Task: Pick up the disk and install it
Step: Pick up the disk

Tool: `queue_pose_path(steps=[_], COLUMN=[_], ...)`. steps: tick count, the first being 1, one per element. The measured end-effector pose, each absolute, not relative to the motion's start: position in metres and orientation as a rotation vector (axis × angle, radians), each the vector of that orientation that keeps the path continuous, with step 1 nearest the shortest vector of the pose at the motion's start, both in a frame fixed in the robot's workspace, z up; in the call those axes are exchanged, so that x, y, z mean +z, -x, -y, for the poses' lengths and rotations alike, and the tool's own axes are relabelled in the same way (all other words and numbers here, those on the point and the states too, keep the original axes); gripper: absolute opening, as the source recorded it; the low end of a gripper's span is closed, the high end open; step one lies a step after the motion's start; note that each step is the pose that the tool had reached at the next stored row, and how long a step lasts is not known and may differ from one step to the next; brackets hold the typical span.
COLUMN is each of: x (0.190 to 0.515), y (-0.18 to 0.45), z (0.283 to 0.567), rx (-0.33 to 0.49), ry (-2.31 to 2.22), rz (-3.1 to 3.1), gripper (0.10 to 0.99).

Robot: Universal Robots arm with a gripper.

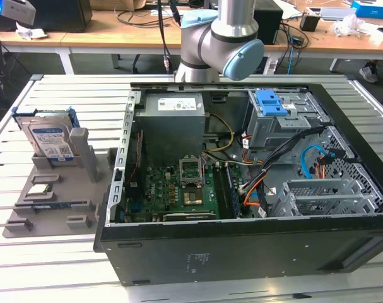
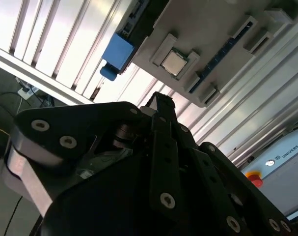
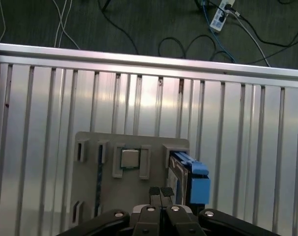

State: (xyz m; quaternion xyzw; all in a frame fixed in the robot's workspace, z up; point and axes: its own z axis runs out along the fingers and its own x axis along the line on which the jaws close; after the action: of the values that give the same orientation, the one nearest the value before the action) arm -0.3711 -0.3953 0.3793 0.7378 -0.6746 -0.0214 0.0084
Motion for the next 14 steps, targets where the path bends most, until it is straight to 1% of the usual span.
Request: queue_pose_path(steps=[7, 10, 11, 14], x=[0.3793, 0.3793, 0.3793, 0.3792], y=[0.3711, 0.3711, 0.3711, 0.3711], z=[0.3953, 0.3953, 0.3953, 0.3953], rx=[-0.067, -0.067, -0.067, -0.067], ry=[-2.31, -2.311, -2.312, -2.313], rz=[2.103, 2.102, 2.101, 2.1], gripper=[0.114, 0.294, 0.294, 0.478])
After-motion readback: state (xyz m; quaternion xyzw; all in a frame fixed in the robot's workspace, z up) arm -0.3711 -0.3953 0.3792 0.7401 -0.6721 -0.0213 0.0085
